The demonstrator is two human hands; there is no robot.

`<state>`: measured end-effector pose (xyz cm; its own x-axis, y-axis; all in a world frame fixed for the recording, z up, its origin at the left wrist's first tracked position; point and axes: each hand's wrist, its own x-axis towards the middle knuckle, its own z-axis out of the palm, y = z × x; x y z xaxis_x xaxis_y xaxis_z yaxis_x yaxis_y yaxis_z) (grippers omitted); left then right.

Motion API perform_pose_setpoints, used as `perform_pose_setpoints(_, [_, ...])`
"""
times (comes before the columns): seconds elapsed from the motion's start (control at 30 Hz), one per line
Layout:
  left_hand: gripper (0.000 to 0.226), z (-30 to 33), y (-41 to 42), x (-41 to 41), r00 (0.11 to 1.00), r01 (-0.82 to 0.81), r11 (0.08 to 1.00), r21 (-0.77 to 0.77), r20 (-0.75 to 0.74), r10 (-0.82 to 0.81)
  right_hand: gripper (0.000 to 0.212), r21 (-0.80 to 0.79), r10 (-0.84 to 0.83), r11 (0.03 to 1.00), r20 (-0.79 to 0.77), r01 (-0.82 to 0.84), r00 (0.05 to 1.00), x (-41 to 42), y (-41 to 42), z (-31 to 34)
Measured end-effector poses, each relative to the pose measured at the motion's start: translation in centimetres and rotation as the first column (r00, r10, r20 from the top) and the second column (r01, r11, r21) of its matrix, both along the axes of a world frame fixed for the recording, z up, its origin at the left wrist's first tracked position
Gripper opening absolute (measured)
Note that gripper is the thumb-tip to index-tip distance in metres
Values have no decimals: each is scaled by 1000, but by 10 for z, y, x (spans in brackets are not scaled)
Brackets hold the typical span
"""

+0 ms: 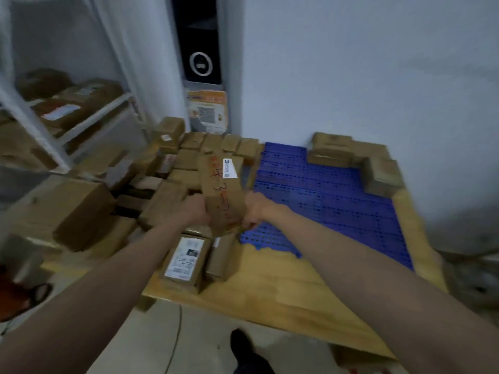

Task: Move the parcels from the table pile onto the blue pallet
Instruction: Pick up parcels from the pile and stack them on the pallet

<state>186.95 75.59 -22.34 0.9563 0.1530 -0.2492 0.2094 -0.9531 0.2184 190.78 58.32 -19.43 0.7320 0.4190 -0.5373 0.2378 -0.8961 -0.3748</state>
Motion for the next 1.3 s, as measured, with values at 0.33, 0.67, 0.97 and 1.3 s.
perform_pose_setpoints(0.33, [22,-19,-172,0,938,300,937,-182,-124,-324,57,35,-387,921,-44,388,921,-67,-179,-3])
perform_pose_setpoints(0.67, [19,-54,-331,51,849,357,860,-365,-256,-461,54,57,-567,819,-76,571,820,-43,-339,-35])
perform_pose_setpoints(0.97, [20,-88,-456,114,815,315,868,-384,-360,-455,51,18,-537,843,-43,538,843,34,-455,-81])
perform_pose_setpoints(1.3, [53,-119,-513,169,804,244,838,-488,-382,-457,37,44,-578,806,-159,590,801,111,-517,-146])
